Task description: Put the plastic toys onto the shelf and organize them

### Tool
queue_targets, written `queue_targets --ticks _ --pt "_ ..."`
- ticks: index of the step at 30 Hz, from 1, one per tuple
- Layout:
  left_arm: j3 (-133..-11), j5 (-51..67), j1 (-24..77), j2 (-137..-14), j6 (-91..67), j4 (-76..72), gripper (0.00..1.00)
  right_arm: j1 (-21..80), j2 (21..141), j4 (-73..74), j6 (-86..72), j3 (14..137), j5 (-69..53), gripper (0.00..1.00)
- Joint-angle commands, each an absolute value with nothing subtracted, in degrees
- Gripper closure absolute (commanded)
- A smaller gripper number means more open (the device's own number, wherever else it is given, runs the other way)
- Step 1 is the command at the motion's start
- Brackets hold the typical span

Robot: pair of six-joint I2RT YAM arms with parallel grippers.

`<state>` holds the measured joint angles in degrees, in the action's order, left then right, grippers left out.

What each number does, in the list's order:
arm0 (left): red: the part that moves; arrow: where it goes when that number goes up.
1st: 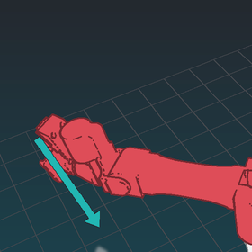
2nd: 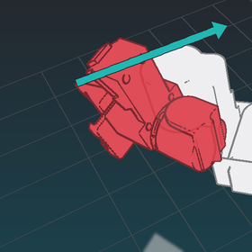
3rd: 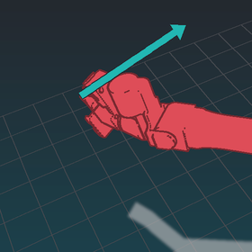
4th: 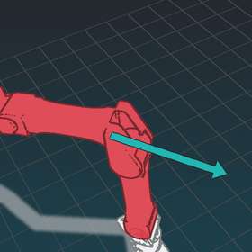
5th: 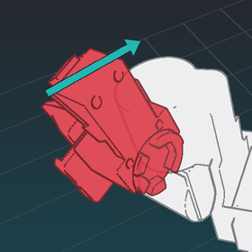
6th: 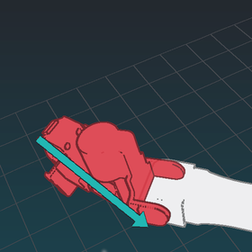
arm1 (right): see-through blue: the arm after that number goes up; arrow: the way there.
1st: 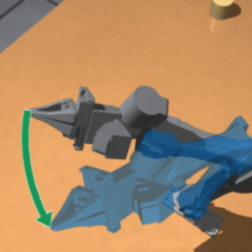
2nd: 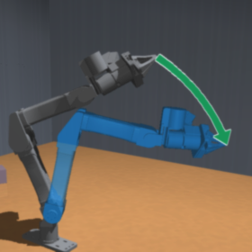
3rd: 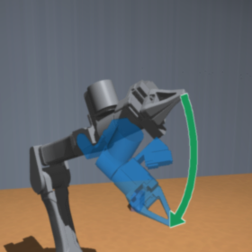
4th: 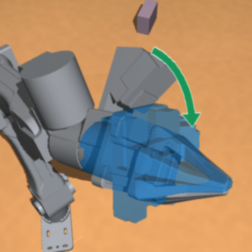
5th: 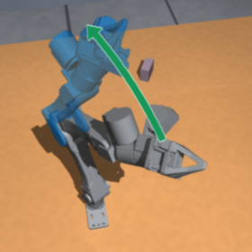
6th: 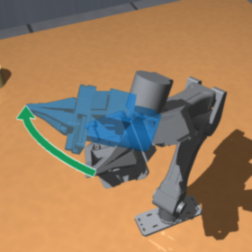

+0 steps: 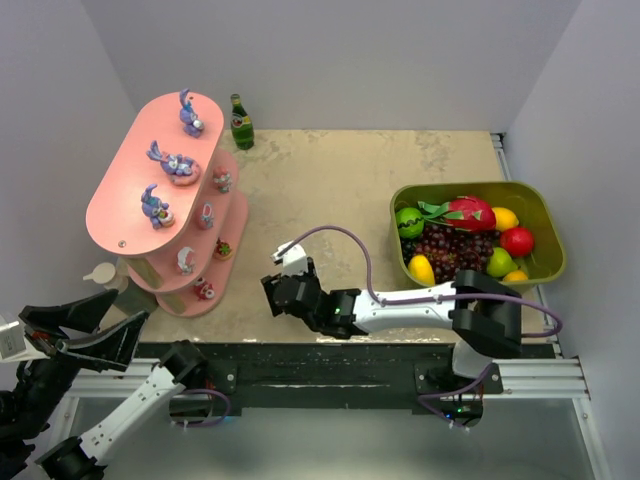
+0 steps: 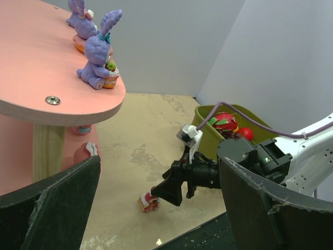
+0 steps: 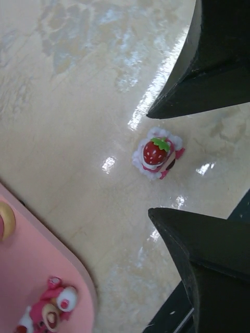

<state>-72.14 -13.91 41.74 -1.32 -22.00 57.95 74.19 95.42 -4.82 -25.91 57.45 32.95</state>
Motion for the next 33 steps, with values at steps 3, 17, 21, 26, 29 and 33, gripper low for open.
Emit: queue_targets --ticks 3,17,21,26,29,33 --pt "-72.77 -13.89 41.48 -1.23 -22.15 57.22 0.0 77.52 103.16 14.1 -59.47 63.62 51.48 0.28" --pt "-72.69 -14.33 41.49 -1.14 -21.27 57.22 0.01 78.58 114.69 17.66 -66.97 71.27 51.59 0.28" --pt "-72.51 -14.5 41.57 -1.14 -21.01 57.13 0.0 78.57 116.72 19.33 -67.67 73.73 51.59 0.28" --pt "-72.33 -14.5 41.57 -1.14 -20.92 57.04 0.0 78.57 119.88 26.1 -72.95 77.96 53.35 0.28" --pt "-72.25 -14.41 41.49 -1.14 -20.83 56.95 0.01 78.57 119.97 21.91 -69.71 77.61 53.87 0.28" --pt "-73.04 -14.5 41.57 -1.14 -20.83 57.57 0.01 77.61 117.43 10.22 -61.54 71.22 52.21 0.29"
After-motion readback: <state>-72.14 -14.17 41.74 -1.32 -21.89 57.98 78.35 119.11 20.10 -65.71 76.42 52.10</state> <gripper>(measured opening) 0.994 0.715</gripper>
